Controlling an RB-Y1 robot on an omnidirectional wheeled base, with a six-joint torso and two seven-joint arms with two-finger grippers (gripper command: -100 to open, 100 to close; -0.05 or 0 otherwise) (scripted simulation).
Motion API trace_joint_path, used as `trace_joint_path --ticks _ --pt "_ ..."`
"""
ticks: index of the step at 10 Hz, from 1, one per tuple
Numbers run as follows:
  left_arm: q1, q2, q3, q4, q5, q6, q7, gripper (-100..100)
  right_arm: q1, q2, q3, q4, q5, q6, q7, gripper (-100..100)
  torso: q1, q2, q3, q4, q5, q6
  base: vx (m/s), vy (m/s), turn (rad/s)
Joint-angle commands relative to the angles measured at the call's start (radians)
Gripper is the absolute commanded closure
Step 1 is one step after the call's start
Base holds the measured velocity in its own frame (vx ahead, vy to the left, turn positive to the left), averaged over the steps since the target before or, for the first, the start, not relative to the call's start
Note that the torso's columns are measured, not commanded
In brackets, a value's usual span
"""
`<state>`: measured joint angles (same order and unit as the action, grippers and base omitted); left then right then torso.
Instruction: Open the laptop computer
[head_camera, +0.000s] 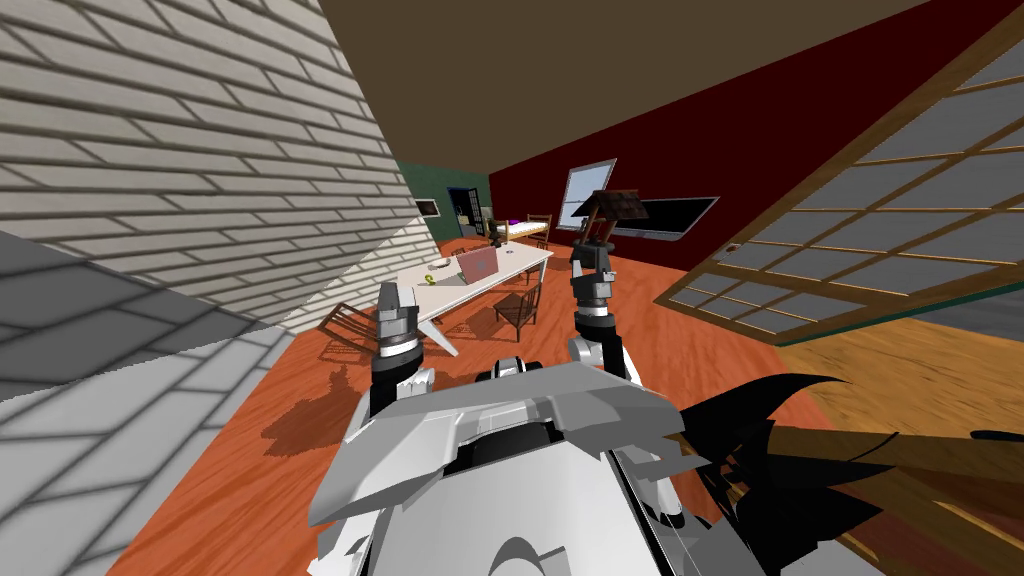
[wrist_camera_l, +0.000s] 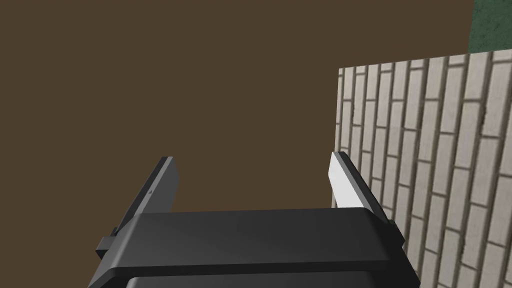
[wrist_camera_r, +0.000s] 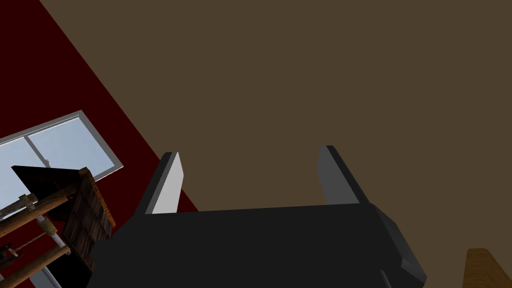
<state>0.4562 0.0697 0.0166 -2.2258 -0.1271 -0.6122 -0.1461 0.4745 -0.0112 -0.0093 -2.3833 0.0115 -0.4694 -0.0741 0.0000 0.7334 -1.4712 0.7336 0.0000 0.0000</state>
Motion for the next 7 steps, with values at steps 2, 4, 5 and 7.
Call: trace_joint_path --ticks 2,4,5,7 --pt "-0.029 0.053 0.029 0.016 -0.012 0.089 -0.001 -100 0.0 0.0 0.0 0.0 0.0 0.0 0.0 0 0.0 0.003 -0.006 0.004 0.0 0.0 0.053 -0.009 -0.077" --pt "-0.047 0.065 0.047 0.024 -0.02 0.143 -0.001 -100 0.0 0.0 0.0 0.0 0.0 0.0 0.0 0 0.0 0.004 -0.005 0.004 0.0 0.0 0.058 -0.013 -0.076" --pt "-0.057 0.07 0.056 0.028 -0.024 0.166 -0.002 -100 0.0 0.0 0.0 0.0 0.0 0.0 0.0 0 0.0 0.005 -0.005 0.004 0.0 0.0 0.053 -0.013 -0.089" --pt "-0.067 0.074 0.067 0.032 -0.028 0.203 -0.002 -100 0.0 0.0 0.0 0.0 0.0 0.0 0.0 0 0.0 0.004 -0.005 0.004 0.0 0.0 0.057 -0.006 -0.066"
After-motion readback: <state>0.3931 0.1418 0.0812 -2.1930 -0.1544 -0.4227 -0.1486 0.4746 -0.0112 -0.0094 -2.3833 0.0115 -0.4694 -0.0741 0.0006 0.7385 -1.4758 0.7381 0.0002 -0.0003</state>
